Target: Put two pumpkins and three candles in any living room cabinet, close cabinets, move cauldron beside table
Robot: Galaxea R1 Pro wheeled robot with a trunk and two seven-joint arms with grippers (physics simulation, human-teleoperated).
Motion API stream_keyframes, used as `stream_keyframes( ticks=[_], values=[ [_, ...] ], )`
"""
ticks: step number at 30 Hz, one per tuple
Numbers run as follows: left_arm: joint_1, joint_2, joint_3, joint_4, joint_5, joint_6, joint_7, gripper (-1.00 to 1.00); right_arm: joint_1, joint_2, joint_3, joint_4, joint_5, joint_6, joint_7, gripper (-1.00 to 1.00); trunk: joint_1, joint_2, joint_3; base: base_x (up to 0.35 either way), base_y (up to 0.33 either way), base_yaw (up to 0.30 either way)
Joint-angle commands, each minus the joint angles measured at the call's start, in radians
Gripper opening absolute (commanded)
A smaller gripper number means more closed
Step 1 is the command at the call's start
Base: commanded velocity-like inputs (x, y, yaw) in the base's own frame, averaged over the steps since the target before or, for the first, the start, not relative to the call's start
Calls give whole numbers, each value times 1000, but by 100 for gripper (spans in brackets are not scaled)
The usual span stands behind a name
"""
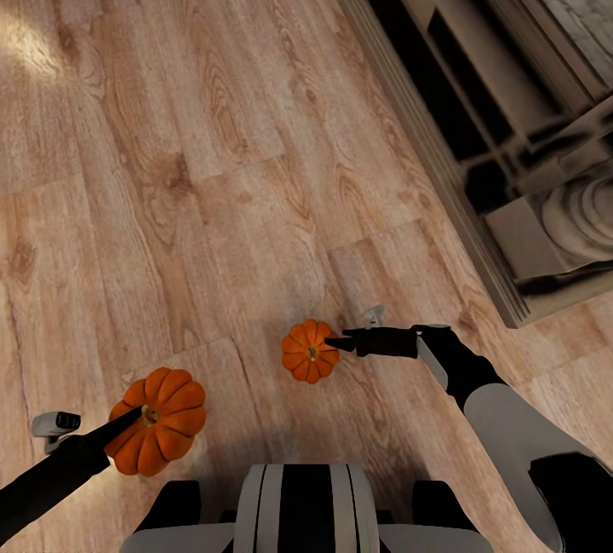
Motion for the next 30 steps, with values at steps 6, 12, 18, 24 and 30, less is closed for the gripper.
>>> stream_keyframes(
  ticks=[6,12,18,24,30],
  values=[
    [0,0,-1,-1,3,7,-2,-100,-1,-1,6,-1,-10,10,-1,100,0,0,0,0,0,157],
    [0,1,-2,-2,3,7,-1,-100,-1,-1,6,-1,-10,10,-2,100,0,0,0,0,0,240],
    [0,2,-4,-5,3,7,-1,-100,-1,6,27,1,9,14,-1,-100,0,0,0,0,0,67],
    [-1,2,-7,-6,3,7,-1,-100,-7,15,86,2,29,76,0,-100,0,0,0,0,0,6],
    [0,-7,-8,-2,-5,0,4,-100,-8,15,93,1,32,88,0,-100,0,0,0,0,0,0]
  ],
)
